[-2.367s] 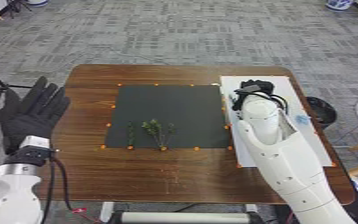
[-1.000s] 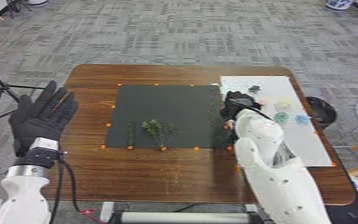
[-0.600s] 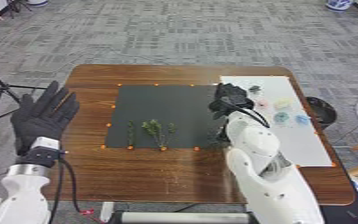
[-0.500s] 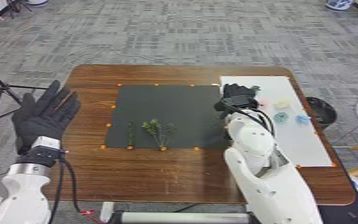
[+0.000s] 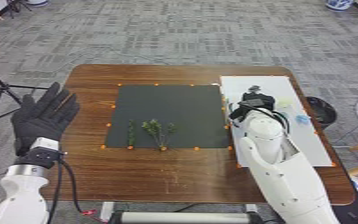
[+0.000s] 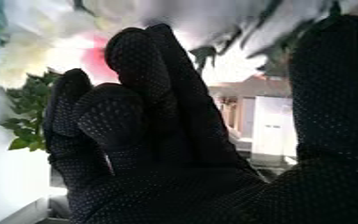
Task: Arrange flowers
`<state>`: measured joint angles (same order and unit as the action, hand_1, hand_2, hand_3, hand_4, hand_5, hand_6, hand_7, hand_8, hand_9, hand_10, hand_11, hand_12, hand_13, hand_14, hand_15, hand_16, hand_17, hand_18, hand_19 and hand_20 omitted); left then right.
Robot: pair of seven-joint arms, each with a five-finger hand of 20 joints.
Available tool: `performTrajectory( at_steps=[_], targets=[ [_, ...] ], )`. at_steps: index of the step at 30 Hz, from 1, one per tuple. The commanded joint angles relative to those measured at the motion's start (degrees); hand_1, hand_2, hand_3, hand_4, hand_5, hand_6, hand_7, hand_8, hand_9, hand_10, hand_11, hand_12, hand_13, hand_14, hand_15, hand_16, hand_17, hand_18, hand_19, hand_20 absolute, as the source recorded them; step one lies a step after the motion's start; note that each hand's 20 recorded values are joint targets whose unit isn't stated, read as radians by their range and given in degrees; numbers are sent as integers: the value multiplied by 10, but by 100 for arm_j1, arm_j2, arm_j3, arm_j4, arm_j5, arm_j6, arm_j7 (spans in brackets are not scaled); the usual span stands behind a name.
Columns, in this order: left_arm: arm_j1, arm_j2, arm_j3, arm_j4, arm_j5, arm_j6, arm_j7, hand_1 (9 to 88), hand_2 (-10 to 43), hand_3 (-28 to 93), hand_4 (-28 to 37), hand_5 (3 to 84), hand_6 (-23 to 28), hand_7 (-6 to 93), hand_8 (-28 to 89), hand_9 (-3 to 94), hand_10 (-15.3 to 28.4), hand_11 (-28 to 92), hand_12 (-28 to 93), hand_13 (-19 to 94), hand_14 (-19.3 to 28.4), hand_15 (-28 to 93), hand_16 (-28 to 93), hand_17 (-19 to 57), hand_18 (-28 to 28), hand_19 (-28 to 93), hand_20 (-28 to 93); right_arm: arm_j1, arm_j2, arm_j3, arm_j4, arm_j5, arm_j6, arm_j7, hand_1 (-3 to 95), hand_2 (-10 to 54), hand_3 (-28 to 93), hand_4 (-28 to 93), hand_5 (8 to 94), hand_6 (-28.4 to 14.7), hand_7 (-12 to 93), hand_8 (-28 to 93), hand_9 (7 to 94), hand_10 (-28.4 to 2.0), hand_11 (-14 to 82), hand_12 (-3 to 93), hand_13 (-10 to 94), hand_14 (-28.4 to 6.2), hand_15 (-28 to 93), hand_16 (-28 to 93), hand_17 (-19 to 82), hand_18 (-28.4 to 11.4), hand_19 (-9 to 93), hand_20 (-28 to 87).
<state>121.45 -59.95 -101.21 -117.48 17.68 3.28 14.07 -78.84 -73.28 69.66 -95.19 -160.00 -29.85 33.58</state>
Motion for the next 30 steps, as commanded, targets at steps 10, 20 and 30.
performTrajectory(
  at_steps=[10, 20, 30],
  targets=[
    [49, -15, 106, -99, -227, 243, 2, 220, 137, 705, -283, 392, 86, 65, -75, 325, 150, 168, 80, 247, 145, 188, -41, -71, 119, 322, 49, -4, -263, -189, 333, -127, -163, -223, 337, -67, 617, -260, 689, -83, 101, -83, 692, -196, 486, 386, 674, -160, 741, 427, 283, -284, 796, 421],
    [64, -33, 95, -92, -169, 157, -28, 222, 148, 708, -283, 395, 88, 66, -76, 325, 152, 169, 77, 245, 146, 191, -45, -72, 119, 327, 49, -196, -315, 9, 774, -450, -514, -291, 572, -95, 647, -268, 768, -42, 138, 45, 747, -138, 405, 534, 703, -135, 731, 428, 298, -275, 795, 400],
    [69, -35, 100, -91, -179, 170, -50, 222, 145, 706, -283, 393, 88, 62, -75, 323, 152, 165, 78, 244, 146, 190, -44, -72, 119, 327, 49, -348, -329, 56, 671, -503, -332, -602, 565, -95, 682, -225, 808, -25, 284, 181, 782, -128, 412, 553, 732, -127, 732, 432, 306, -270, 794, 416]
  ],
)
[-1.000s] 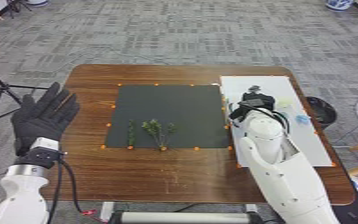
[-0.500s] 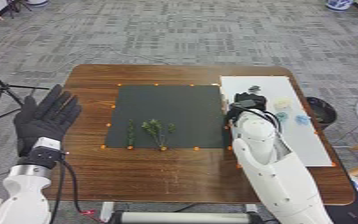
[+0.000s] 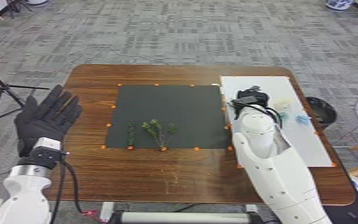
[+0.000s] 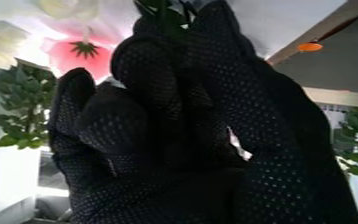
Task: Arrange flowers
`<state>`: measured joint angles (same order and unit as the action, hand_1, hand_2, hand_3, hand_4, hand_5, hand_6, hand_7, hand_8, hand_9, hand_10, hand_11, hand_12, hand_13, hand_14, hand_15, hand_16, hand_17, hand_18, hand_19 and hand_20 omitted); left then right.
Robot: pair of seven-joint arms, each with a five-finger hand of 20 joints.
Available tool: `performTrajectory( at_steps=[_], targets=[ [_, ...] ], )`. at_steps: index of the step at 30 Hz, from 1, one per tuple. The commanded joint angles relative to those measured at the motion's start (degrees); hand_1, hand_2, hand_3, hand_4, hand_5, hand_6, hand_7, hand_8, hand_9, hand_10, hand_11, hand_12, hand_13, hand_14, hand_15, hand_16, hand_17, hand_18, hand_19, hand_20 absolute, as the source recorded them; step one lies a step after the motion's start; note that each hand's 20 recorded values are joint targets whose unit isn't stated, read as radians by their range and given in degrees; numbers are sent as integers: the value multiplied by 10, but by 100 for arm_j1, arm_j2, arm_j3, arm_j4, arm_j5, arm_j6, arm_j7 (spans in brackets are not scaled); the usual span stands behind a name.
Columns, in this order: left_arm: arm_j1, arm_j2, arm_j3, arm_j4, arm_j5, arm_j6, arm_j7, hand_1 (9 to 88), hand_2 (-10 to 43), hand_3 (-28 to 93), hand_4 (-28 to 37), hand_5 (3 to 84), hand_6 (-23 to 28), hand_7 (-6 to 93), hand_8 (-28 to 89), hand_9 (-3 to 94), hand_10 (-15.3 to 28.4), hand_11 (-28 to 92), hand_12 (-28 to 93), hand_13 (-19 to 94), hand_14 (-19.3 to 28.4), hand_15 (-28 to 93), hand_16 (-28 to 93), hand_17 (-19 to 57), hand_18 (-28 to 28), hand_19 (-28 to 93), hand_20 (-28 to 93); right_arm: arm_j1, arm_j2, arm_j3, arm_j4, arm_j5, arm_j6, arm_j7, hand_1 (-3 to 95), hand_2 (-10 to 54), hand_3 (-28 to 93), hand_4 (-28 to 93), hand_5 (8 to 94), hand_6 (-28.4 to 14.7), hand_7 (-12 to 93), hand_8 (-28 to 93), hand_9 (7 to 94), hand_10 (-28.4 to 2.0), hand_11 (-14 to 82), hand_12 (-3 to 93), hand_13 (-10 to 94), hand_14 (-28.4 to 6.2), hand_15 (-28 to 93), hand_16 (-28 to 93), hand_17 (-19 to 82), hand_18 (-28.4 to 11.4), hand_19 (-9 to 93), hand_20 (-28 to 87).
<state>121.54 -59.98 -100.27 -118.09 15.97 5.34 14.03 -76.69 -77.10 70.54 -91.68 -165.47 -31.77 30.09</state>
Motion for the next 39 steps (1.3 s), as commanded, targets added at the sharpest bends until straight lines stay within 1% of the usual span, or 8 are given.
performTrajectory(
  at_steps=[1, 5, 9, 13, 17, 22, 28, 39],
  targets=[
    [62, -29, 6, -32, -22, -32, -42, 221, 145, 707, -283, 393, 88, 62, -74, 323, 152, 165, 78, 244, 146, 190, -44, -72, 119, 327, 49, -550, 70, -49, 294, 127, -55, -201, 554, -95, 694, -199, 804, -23, 288, 207, 783, -128, 411, 559, 732, -128, 733, 433, 307, -271, 793, 420],
    [92, -28, 8, -42, -14, -46, -26, 222, 145, 706, -283, 393, 89, 61, -75, 323, 152, 165, 78, 244, 147, 191, -43, -73, 119, 328, 49, -522, 130, -49, 145, 300, 374, -106, 495, -95, 750, -119, 770, -25, 334, 271, 770, -121, 409, 575, 732, -125, 735, 434, 310, -273, 796, 426],
    [95, -33, 4, -36, -5, -45, -32, 222, 145, 706, -283, 393, 88, 60, -75, 323, 152, 164, 78, 243, 148, 192, -43, -74, 119, 329, 49, -503, 250, -65, -86, 541, 905, -16, 476, -95, 768, -96, 735, -32, 408, 253, 756, -108, 407, 572, 740, -110, 720, 420, 322, -275, 802, 421],
    [48, -19, 11, -13, 15, -75, -56, 221, 144, 707, -283, 392, 89, 59, -75, 322, 153, 164, 78, 243, 148, 191, -43, -74, 120, 329, 49, -623, 572, -134, -495, 755, 1921, -30, 475, -95, 772, -97, 713, -35, 456, 235, 763, -98, 408, 571, 777, -82, 693, 409, 351, -276, 816, 416],
    [106, 5, -44, -33, 16, -71, -41, 222, 144, 706, -283, 391, 89, 59, -75, 322, 153, 164, 79, 242, 148, 190, -43, -74, 120, 328, 49, -675, 728, -270, -975, 1174, 2361, 94, 467, -95, 778, -81, 707, -38, 480, 225, 774, -97, 403, 579, 796, -70, 683, 413, 372, -276, 828, 411],
    [162, 64, -122, -64, 6, -64, -17, 222, 143, 707, -283, 390, 88, 58, -75, 321, 153, 162, 79, 241, 149, 188, -42, -74, 120, 327, 49, -718, 745, -438, -1607, 2253, 1944, 496, 468, -95, 777, -84, 706, -39, 491, 220, 778, -97, 399, 585, 805, -64, 676, 420, 377, -276, 835, 403],
    [271, 142, -286, -147, -6, 64, 92, 222, 143, 706, -283, 390, 89, 58, -75, 321, 153, 162, 79, 241, 149, 186, -41, -74, 120, 326, 50, -695, 255, -781, -1813, 2732, 1624, 1082, 468, -95, 775, -86, 707, -36, 491, 210, 783, -100, 391, 580, 808, -67, 669, 424, 383, -275, 837, 392],
    [236, 296, -184, -175, -17, 177, 71, 224, 144, 705, -283, 391, 89, 59, -75, 322, 153, 165, 79, 243, 148, 186, -41, -73, 119, 325, 51, -809, -746, -1094, -1404, 2847, 1312, 1692, 474, -95, 765, -88, 724, -35, 466, 203, 796, -107, 391, 567, 816, -71, 663, 425, 388, -283, 850, 376]
  ],
)
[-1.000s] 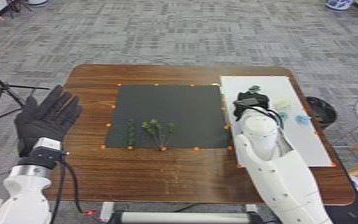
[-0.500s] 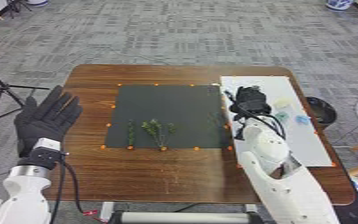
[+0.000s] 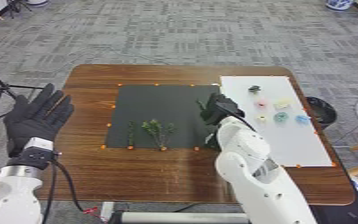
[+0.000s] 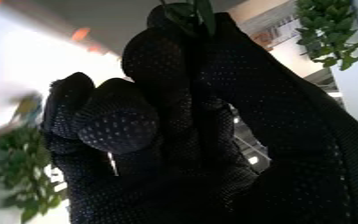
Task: Arrange flowers
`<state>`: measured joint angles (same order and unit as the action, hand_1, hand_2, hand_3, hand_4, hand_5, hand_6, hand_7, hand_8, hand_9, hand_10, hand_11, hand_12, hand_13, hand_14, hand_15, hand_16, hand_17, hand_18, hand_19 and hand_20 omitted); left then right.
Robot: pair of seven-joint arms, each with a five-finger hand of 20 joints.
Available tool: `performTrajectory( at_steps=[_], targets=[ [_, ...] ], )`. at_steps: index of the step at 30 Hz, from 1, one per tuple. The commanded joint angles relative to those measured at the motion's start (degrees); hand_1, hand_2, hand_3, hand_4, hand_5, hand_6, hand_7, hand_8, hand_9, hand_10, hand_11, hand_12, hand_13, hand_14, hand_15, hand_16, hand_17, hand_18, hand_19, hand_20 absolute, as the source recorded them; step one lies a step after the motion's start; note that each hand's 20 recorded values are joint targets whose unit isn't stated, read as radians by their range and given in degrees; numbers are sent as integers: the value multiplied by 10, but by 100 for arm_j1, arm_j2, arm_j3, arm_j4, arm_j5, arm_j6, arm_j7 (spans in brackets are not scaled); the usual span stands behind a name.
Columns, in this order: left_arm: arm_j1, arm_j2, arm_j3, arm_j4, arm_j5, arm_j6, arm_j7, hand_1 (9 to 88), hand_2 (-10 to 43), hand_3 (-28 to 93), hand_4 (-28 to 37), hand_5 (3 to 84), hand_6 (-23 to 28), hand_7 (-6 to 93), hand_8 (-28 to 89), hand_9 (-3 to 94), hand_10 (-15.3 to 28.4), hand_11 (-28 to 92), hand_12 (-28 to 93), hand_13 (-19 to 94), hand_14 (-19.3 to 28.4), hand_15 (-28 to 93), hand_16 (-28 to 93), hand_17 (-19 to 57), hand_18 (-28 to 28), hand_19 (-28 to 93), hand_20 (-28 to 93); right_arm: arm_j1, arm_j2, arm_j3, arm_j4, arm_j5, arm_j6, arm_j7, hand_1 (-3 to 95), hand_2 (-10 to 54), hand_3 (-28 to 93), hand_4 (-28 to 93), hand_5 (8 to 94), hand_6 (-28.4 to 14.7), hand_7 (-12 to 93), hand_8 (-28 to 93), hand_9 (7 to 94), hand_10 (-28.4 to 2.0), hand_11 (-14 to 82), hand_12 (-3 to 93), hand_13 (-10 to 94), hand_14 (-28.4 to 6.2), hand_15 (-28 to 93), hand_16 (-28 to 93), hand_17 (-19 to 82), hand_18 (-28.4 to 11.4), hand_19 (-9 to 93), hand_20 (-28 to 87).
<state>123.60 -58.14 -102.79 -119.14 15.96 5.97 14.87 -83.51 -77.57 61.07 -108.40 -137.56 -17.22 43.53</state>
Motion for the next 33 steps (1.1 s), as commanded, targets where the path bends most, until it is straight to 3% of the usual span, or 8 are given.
performTrajectory(
  at_steps=[1, 20, 30, 31, 33],
  targets=[
    [1, 129, 88, -56, -8, 115, -15, 224, 144, 706, -283, 391, 89, 59, -75, 322, 153, 165, 79, 242, 148, 186, -40, -73, 119, 325, 51, -141, -703, -147, 295, 65, -102, 378, 475, -95, 764, -90, 725, -35, 465, 205, 796, -108, 392, 567, 816, -72, 664, 425, 388, -283, 851, 375],
    [-20, 182, 116, -53, -9, 191, -42, 226, 147, 706, -283, 391, 91, 57, -73, 321, 156, 163, 81, 240, 152, 190, -36, -75, 120, 324, 53, -452, -742, -97, 563, -767, 60, 145, 495, -95, 734, -130, 705, -30, 476, 175, 782, -116, 433, 557, 806, -78, 683, 426, 379, -281, 859, 359],
    [-16, 170, 107, -18, 21, 128, -33, 227, 145, 708, -283, 391, 91, 58, -74, 320, 157, 162, 84, 238, 155, 193, -33, -77, 123, 326, 56, -437, -742, 8, 564, -855, -55, 126, 454, -95, 692, -163, 676, -32, 487, 161, 757, -139, 492, 499, 788, -86, 699, 427, 367, -281, 858, 357],
    [12, 171, 97, -42, -17, 173, -14, 228, 147, 713, -283, 391, 91, 58, -74, 320, 157, 162, 84, 238, 155, 192, -32, -77, 123, 326, 56, -440, -740, 25, 559, -846, -52, 123, 454, -95, 694, -162, 672, -32, 487, 161, 756, -139, 493, 496, 787, -87, 699, 427, 366, -281, 857, 357],
    [33, 158, 75, -43, -15, 125, -17, 230, 150, 714, -283, 391, 91, 58, -73, 319, 157, 161, 84, 238, 155, 192, -32, -78, 125, 326, 56, -437, -724, 45, 552, -874, -19, 136, 449, -95, 693, -161, 667, -34, 489, 160, 750, -141, 495, 493, 785, -86, 699, 426, 366, -281, 856, 357]
  ],
)
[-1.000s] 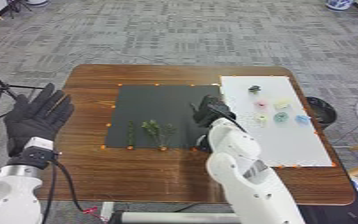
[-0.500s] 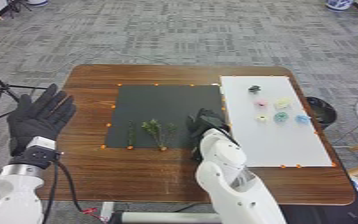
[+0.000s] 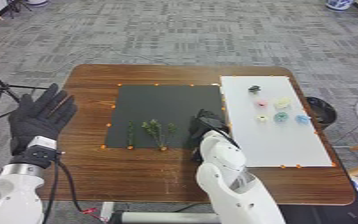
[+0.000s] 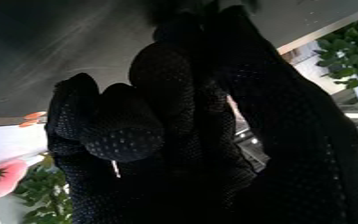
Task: Arrange flowers
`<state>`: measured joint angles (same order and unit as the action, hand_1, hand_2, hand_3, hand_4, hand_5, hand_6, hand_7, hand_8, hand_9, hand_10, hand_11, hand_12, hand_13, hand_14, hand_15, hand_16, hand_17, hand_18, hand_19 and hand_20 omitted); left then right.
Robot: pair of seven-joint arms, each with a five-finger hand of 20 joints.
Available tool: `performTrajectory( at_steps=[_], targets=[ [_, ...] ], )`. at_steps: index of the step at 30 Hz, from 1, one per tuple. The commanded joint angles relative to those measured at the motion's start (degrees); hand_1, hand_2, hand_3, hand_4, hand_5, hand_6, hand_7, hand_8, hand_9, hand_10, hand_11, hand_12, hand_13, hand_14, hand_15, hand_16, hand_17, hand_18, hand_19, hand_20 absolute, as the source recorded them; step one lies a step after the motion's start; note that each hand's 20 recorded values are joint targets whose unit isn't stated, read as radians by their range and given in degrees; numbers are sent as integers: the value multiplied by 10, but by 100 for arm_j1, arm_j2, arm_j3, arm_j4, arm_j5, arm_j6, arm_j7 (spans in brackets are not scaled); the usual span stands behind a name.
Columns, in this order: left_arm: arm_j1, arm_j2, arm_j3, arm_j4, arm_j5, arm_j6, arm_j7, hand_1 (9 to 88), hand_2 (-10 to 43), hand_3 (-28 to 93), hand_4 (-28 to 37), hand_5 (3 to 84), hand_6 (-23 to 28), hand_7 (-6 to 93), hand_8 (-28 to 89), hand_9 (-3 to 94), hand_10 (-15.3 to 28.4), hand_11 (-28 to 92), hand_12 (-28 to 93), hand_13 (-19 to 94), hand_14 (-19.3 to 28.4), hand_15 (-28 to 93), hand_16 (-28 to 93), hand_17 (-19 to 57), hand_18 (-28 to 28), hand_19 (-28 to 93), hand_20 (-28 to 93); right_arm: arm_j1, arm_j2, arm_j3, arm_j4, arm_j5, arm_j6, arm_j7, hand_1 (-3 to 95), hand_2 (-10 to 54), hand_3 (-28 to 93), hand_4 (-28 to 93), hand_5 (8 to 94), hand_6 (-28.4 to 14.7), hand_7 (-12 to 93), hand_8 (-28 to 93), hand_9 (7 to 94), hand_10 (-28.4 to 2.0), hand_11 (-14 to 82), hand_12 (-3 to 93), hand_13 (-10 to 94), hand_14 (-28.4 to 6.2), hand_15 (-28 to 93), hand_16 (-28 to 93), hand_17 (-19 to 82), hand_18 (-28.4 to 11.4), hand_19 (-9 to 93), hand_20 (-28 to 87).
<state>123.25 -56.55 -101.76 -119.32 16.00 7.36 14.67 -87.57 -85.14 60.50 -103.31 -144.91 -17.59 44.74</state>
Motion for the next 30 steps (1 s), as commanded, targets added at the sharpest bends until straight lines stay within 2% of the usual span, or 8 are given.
performTrajectory(
  at_steps=[1, 7, 10, 12, 15, 22, 26, 30],
  targets=[
    [88, -1, -32, -39, -14, -2, 14, 231, 150, 713, -283, 391, 90, 58, -73, 319, 157, 161, 84, 237, 156, 192, -32, -78, 125, 326, 56, -27, 44, 114, 38, -147, 2, 3, 449, -95, 691, -160, 665, -34, 490, 159, 749, -142, 496, 490, 785, -85, 698, 426, 366, -281, 856, 357],
    [117, -4, -65, -43, -24, -58, 46, 232, 147, 708, -283, 390, 92, 57, -73, 317, 159, 158, 86, 234, 156, 188, -29, -79, 127, 322, 57, -56, 183, 101, -147, -135, -27, -50, 435, -95, 665, -141, 640, -38, 510, 148, 729, -154, 523, 451, 777, -83, 694, 432, 361, -282, 852, 354],
    [131, -6, -78, -49, -23, -48, 46, 231, 146, 709, -283, 389, 92, 57, -73, 315, 160, 155, 87, 233, 157, 187, -27, -80, 128, 322, 58, -79, 214, 109, -260, -56, -125, -46, 391, -95, 685, -168, 634, -54, 477, 133, 710, -161, 541, 420, 772, -85, 693, 438, 358, -282, 850, 355],
    [118, -6, -72, -39, -26, -53, 47, 231, 146, 708, -283, 389, 93, 55, -73, 315, 160, 154, 87, 232, 158, 187, -26, -81, 128, 322, 59, -95, 242, 106, -298, -103, -71, -74, 370, -95, 690, -180, 636, -63, 464, 64, 703, -163, 546, 412, 769, -86, 693, 439, 357, -283, 849, 355],
    [114, -9, -61, -34, -28, -51, 43, 230, 145, 709, -283, 389, 93, 54, -72, 315, 161, 153, 89, 232, 159, 186, -25, -81, 128, 321, 60, -90, 274, 134, -339, -119, -61, -66, 354, -95, 696, -184, 638, -74, 471, -120, 694, -167, 546, 409, 767, -85, 691, 440, 356, -282, 849, 352],
    [104, -40, -77, -20, -23, -73, 48, 230, 145, 708, -283, 388, 93, 56, -71, 315, 162, 151, 91, 231, 160, 184, -23, -82, 129, 322, 62, -117, 361, 287, -592, 139, -346, 74, 347, -94, 705, -170, 638, -81, 448, -138, 691, -173, 539, 398, 767, -87, 684, 434, 356, -282, 847, 348],
    [79, -69, -100, -15, 20, -165, 64, 230, 145, 708, -283, 389, 93, 55, -71, 315, 162, 151, 91, 231, 161, 185, -22, -83, 130, 323, 63, -170, 533, 527, -814, 1, -20, -144, 335, -57, 708, -163, 652, -84, 401, -119, 693, -175, 519, 384, 758, -98, 679, 428, 341, -283, 847, 346],
    [-20, -91, -38, 36, 23, -157, 105, 230, 145, 707, -283, 389, 93, 54, -72, 316, 161, 150, 91, 235, 156, 181, -25, -83, 130, 323, 62, -174, 852, 917, -766, -128, 1067, -759, 337, -48, 728, -167, 652, -77, 355, -106, 687, -176, 476, 342, 732, -111, 684, 413, 319, -276, 833, 343]
  ],
)
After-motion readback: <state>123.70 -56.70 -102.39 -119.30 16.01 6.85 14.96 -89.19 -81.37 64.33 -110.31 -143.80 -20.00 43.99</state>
